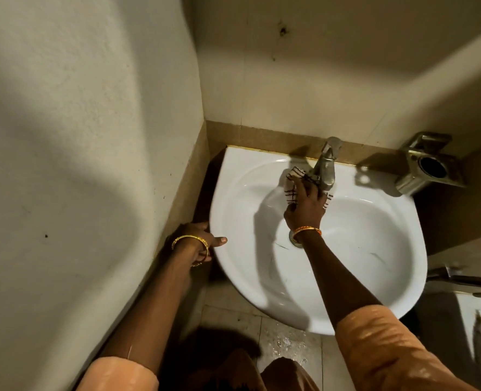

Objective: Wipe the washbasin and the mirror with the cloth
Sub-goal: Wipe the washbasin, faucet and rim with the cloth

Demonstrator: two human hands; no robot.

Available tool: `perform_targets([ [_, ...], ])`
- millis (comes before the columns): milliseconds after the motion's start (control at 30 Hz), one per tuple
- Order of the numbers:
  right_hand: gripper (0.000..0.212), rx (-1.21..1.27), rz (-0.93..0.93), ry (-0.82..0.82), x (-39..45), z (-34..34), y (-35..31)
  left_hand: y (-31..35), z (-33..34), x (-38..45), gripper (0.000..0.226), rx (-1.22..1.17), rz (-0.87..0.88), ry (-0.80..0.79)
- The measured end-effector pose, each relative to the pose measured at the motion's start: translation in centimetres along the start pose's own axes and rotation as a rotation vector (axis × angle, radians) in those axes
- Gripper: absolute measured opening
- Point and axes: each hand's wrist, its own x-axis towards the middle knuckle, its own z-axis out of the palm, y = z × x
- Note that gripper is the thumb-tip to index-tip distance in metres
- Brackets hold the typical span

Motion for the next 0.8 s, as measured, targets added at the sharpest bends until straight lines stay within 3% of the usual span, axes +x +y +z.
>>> perform_targets([
  [167,0.076,0.350,-0.060,-0.200,-1.0,3.6,-4.8,-0.3,-0.1,0.1,0.074,-0.066,-0.039,-0.085],
  [267,0.081,0.493,0.114,-0.365,-2.2,5.9,-7.4,-0.5,0.0,0.0,0.068,-0.075,-0.047,-0.103],
  [333,0.069,0.547,0.186,-0.519,-2.0,5.9,-8.0,-0.7,0.0,-0.1,0.064,-0.099,-0.042,-0.114],
  [433,0.029,0.711,0.276,-0.800,-3.6,4.0,-7.5,-1.2,0.1,-0.4,0.057,-0.125,-0.030,-0.133],
  [533,0.020,0.682,0.195,-1.024,-6.6,2.9,-4.5,-1.9,0.5,-0.8,0.047,-0.176,0.020,-0.105],
  [633,0.023,0.604,0.131,-1.171,-8.4,1.7,-0.3,-2.1,1.0,-1.2,0.051,-0.198,0.035,-0.097],
  [700,0.027,0.584,0.112,-1.212,-9.0,1.2,0.9,-2.2,1.2,-1.1,0.054,-0.210,0.041,-0.072],
  [800,0.026,0.554,0.049,-1.124,-8.7,1.7,-0.6,-2.1,1.8,-0.9,0.050,-0.236,0.045,-0.030],
])
